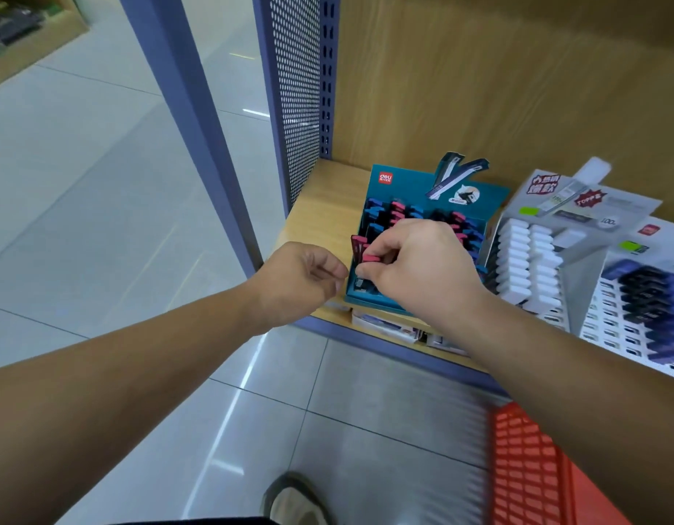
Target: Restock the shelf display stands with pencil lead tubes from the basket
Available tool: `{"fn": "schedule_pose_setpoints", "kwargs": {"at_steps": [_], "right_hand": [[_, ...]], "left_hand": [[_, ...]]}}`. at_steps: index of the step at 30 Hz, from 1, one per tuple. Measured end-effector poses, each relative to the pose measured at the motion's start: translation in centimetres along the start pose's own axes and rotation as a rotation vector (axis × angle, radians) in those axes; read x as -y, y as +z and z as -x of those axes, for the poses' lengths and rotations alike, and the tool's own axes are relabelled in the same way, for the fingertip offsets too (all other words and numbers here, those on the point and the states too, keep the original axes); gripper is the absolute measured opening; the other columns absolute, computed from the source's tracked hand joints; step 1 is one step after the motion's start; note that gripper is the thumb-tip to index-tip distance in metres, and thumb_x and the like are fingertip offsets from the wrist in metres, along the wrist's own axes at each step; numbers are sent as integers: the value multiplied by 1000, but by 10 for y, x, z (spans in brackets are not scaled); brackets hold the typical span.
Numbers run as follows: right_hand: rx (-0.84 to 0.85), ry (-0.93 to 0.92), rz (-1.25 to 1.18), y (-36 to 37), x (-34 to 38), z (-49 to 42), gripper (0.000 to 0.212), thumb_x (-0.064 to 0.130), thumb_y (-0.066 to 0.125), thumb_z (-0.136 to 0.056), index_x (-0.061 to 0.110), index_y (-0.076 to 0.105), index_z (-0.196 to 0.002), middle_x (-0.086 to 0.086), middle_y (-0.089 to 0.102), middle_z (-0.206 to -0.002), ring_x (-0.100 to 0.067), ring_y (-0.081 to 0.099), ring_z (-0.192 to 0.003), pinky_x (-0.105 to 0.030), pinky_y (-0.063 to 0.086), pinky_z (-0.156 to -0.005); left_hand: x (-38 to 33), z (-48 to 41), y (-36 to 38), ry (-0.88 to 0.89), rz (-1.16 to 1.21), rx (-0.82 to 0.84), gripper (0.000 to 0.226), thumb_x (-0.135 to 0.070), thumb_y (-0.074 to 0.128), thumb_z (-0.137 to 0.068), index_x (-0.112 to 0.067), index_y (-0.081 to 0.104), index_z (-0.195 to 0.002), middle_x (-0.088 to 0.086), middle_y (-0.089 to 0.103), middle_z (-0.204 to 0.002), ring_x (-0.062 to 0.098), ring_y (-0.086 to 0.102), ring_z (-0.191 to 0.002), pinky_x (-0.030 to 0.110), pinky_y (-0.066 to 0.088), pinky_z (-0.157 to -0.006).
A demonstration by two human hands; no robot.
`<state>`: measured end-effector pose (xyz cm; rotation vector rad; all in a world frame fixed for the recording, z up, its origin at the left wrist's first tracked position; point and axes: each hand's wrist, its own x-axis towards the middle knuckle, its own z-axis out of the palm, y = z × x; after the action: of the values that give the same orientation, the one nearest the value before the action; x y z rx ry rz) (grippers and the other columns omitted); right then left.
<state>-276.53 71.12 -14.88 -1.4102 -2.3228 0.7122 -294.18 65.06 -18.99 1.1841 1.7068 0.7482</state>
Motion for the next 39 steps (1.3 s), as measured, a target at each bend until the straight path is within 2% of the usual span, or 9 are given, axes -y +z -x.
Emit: {"fn": "schedule_pose_setpoints", "kwargs": {"at_steps": [5,12,18,23,26,31,33,36,39], "right_hand": [[28,61,-23,0,-1,1,17,28,88,-77,25,75,-66,13,68,-67,-10,65,-72,-42,60,-70],[49,58,72,1,1,1,15,32,84,-84,23,76,-74,12,67,-69,-13,63,-69,-38,60,-68],[13,0,177,8,7,1,6,30,78,-89,26,74,-90,12,68,-80,-17,64,-85,-39,58,-73],[-53,-91,36,-8,-1,7,40,28,91,-75,23,67,-107,14,56,-89,-9,55,-84,-38,53,-81],[-146,-162,95,-24,-20,23,44,36,91,-75,20,71,-111,7,56,-98,-14,56,-93,-39,53,-82],[-245,-167,226,-35,-56,44,46,35,88,-79,13,75,-117,-6,64,-116,-29,60,-113,-49,53,-96],[-209,-136,276,-33,-63,45,60,37,86,-81,12,68,-133,-12,60,-138,-34,53,-132,-50,44,-112],[-32,-24,334,-32,-64,45,78,51,70,-93,21,39,-158,-8,28,-168,-28,21,-157,-46,22,-127],[82,47,306,-35,-67,46,78,55,58,-99,31,22,-163,5,7,-173,-13,1,-159,-35,17,-128]], "left_hand": [[2,-2,4,-6,14,34,20,3,66,-93,-10,78,-102,4,75,-95,7,66,-79,10,51,-61],[3,0,5,-10,-10,63,16,0,67,-94,-8,77,-104,2,73,-95,5,65,-77,9,49,-58],[4,-1,3,-40,-31,53,17,-3,68,-95,-10,74,-109,2,71,-103,9,65,-84,9,49,-55],[-5,-5,5,75,-30,-59,36,-19,77,-91,-24,65,-125,-5,69,-106,10,70,-92,14,54,-65],[-16,-5,9,175,-37,-53,38,-22,79,-90,-36,64,-121,-6,68,-102,8,69,-89,14,54,-63],[-24,0,14,176,-135,-91,36,-27,79,-90,-35,68,-123,-14,68,-100,2,66,-90,15,52,-68],[-25,2,15,183,-135,-88,30,-31,74,-94,-38,69,-123,-15,70,-99,0,66,-89,18,52,-70],[-28,3,19,197,-171,-91,24,-32,68,-99,-41,70,-121,-19,71,-96,-8,64,-85,21,52,-67],[-29,0,20,188,-242,-111,22,-32,69,-98,-40,72,-118,-20,71,-94,-11,62,-85,19,51,-67]]}}
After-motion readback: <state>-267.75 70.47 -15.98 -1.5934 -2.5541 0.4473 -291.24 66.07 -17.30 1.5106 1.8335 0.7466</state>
